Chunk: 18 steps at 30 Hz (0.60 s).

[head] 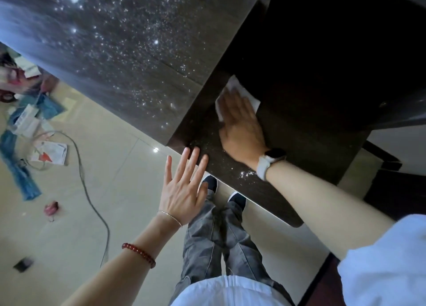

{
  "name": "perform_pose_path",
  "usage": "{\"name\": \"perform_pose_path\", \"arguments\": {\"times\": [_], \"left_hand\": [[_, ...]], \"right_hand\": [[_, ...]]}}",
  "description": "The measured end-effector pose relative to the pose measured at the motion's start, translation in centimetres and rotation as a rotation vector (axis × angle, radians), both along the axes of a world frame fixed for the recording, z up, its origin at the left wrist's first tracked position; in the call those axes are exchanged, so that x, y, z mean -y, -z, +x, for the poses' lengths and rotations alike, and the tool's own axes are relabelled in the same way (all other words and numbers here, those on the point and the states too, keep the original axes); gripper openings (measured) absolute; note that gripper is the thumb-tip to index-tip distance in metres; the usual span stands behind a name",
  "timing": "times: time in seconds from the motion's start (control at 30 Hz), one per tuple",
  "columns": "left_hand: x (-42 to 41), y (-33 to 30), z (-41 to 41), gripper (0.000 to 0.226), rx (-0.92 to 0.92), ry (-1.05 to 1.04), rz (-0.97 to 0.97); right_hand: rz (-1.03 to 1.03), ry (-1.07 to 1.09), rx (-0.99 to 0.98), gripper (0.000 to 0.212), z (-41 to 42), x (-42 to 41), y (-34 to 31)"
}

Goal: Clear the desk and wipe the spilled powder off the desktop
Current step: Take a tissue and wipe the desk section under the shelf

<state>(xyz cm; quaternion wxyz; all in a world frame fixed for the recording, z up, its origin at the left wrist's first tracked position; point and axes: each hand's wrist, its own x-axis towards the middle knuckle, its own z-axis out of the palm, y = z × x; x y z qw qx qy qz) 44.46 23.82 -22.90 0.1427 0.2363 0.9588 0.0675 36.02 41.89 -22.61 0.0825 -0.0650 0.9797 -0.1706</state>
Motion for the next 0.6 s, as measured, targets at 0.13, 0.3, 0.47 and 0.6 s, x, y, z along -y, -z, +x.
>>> {"name": "perform_pose_path", "arguments": {"times": [0.13, 0.3, 0.47, 0.6], "left_hand": [[1.4, -0.3, 1.1, 0.056, 0.022, -0.028, -0.002], [2.8, -0.5, 2.1, 0.057, 0.032, -0.142, -0.031], [2.1, -1.4, 1.4, 0.055, 0.027, -0.139, -0.011], [0.8, -1.4, 0.9, 0.056, 0.050, -0.046, -0.037]], "right_hand": [[0.020, -0.208, 0.024, 0.058, 5.2, 3.6, 0.1], [0.019, -0.364, 0.005, 0.056, 6.6, 3.5, 0.0], [0.115, -0.368, 0.048, 0.057, 11.7, -0.6, 0.0], [0.167, -0.042, 0.115, 0.053, 16.5, -5.1, -0.8]]}}
